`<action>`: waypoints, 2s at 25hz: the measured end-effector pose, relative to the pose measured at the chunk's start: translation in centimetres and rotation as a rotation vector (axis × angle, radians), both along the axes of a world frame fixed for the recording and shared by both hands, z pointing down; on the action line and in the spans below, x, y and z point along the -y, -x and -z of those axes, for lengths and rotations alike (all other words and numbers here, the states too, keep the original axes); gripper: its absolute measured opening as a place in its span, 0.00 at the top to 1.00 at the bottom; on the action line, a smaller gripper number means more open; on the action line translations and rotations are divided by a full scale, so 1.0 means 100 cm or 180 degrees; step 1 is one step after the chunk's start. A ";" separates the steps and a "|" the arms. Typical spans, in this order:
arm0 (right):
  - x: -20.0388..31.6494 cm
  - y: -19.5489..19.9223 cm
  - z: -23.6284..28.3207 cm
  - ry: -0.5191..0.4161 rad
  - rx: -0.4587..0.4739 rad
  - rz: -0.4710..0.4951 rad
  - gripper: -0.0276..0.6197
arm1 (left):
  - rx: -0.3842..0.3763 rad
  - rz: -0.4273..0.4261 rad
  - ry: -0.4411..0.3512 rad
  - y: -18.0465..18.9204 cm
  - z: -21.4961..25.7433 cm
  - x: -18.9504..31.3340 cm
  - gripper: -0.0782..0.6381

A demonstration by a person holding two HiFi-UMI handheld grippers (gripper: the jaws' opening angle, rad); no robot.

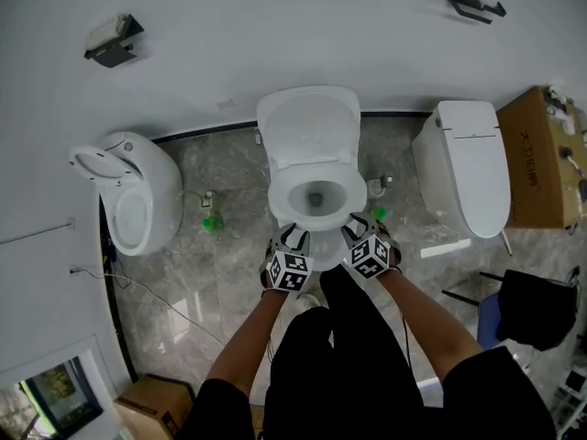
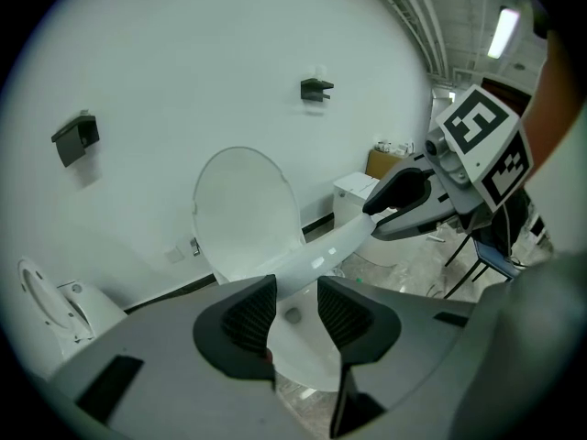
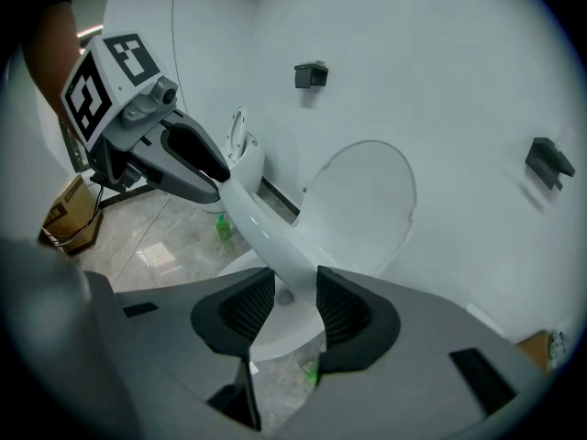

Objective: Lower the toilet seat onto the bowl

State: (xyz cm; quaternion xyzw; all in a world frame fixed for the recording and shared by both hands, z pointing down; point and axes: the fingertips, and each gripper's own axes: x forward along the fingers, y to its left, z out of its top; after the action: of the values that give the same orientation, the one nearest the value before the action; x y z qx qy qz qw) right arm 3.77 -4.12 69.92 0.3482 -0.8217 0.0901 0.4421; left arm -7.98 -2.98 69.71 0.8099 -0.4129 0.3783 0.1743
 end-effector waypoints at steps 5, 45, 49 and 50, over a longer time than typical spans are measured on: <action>-0.015 0.001 -0.012 0.0002 -0.0063 0.0018 0.72 | 0.0018 0.0005 0.0000 0.002 -0.013 -0.016 0.68; -0.105 0.000 -0.093 0.0665 -0.0095 0.0395 0.66 | -0.0179 -0.0147 0.0742 -0.002 -0.095 -0.106 0.66; -0.110 -0.001 -0.105 0.0752 -0.0054 0.0376 0.66 | -0.0184 -0.0096 0.0834 -0.002 -0.107 -0.111 0.67; -0.112 -0.001 -0.108 0.0785 -0.0053 0.0373 0.66 | -0.0184 -0.0078 0.0865 -0.002 -0.111 -0.113 0.67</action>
State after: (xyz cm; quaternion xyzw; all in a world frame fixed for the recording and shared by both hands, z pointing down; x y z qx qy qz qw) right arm 3.89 7.07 80.72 0.2433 -0.8197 0.1614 0.4928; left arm -7.79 8.37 80.79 0.7944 -0.3428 0.4094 0.2895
